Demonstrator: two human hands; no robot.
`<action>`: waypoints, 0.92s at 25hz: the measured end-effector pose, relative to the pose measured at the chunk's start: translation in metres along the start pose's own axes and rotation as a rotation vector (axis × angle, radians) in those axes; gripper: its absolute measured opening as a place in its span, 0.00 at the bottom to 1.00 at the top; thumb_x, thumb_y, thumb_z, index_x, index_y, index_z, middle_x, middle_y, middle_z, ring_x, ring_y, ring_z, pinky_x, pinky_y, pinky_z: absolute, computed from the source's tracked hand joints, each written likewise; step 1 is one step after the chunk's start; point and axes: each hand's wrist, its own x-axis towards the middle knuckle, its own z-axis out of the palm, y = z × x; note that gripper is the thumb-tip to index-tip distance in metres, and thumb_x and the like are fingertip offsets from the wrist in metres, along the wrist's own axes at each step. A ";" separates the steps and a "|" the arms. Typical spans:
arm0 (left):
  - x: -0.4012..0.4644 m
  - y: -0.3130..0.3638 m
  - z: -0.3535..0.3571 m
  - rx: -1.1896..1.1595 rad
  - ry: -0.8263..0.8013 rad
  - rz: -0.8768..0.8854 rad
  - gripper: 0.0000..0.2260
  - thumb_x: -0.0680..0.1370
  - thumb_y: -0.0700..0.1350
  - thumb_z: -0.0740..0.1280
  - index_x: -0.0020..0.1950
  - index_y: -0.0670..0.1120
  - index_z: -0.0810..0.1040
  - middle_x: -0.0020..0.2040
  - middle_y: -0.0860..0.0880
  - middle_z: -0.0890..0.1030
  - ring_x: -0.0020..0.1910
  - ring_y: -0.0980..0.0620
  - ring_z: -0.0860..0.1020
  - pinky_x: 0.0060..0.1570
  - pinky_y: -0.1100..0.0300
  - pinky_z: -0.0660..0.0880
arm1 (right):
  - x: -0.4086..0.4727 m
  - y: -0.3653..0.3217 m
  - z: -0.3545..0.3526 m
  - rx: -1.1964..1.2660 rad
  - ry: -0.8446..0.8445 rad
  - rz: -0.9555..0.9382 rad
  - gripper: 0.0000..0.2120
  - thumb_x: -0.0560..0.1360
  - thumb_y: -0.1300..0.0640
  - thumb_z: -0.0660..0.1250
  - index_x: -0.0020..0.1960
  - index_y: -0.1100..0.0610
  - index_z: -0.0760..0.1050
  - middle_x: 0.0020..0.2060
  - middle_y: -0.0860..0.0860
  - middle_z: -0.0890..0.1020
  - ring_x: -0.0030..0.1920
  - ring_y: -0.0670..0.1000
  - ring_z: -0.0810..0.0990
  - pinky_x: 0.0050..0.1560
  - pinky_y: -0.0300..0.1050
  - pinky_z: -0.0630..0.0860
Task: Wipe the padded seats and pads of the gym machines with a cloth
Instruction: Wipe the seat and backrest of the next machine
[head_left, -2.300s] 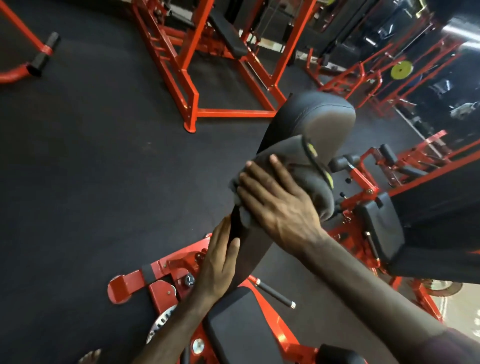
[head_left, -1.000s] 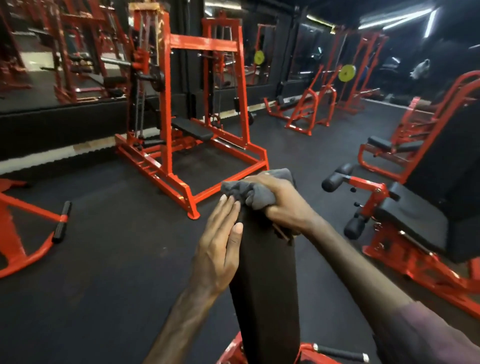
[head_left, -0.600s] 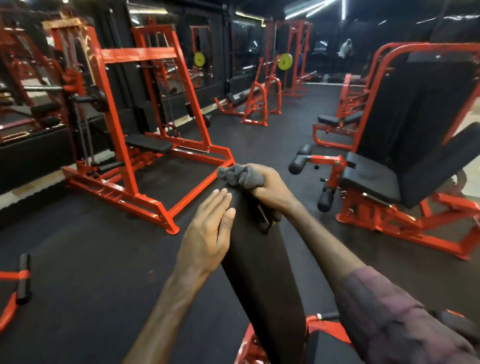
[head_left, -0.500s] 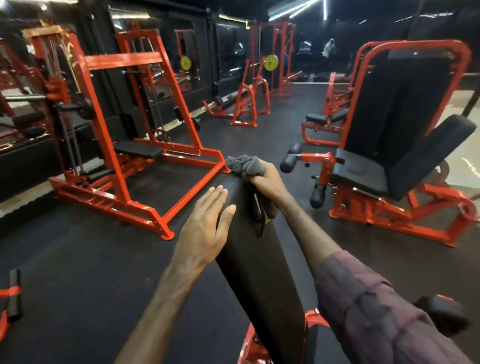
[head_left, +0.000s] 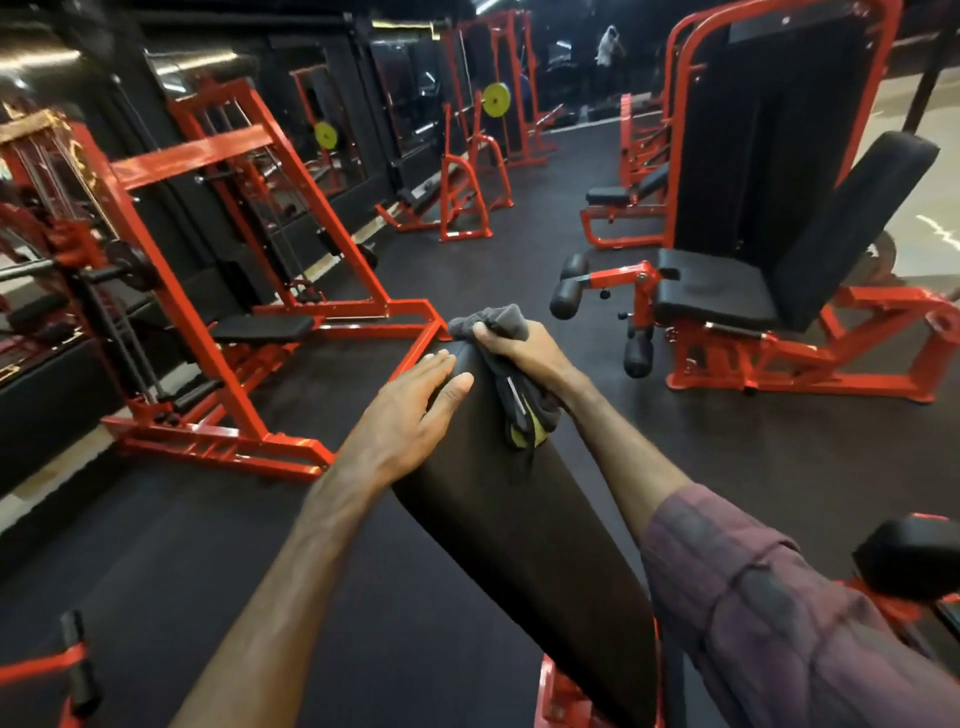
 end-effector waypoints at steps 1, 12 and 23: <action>0.007 -0.001 -0.001 0.015 -0.015 0.004 0.26 0.86 0.57 0.62 0.80 0.45 0.71 0.81 0.49 0.69 0.82 0.57 0.61 0.81 0.61 0.55 | -0.002 0.013 -0.002 0.038 0.065 0.024 0.07 0.81 0.54 0.73 0.56 0.55 0.85 0.52 0.49 0.89 0.57 0.44 0.85 0.63 0.45 0.80; 0.099 0.010 0.016 0.362 -0.296 0.065 0.26 0.87 0.59 0.58 0.80 0.45 0.71 0.81 0.48 0.68 0.81 0.52 0.63 0.77 0.63 0.54 | -0.031 0.110 -0.034 0.163 0.203 0.252 0.14 0.79 0.44 0.73 0.57 0.54 0.85 0.52 0.50 0.89 0.55 0.47 0.86 0.61 0.49 0.81; 0.162 0.047 0.079 1.069 -0.721 0.050 0.30 0.83 0.71 0.47 0.67 0.58 0.80 0.67 0.48 0.82 0.66 0.42 0.80 0.60 0.46 0.77 | -0.061 0.184 -0.085 0.070 0.035 0.420 0.13 0.79 0.42 0.74 0.54 0.51 0.85 0.47 0.45 0.89 0.50 0.41 0.86 0.53 0.43 0.80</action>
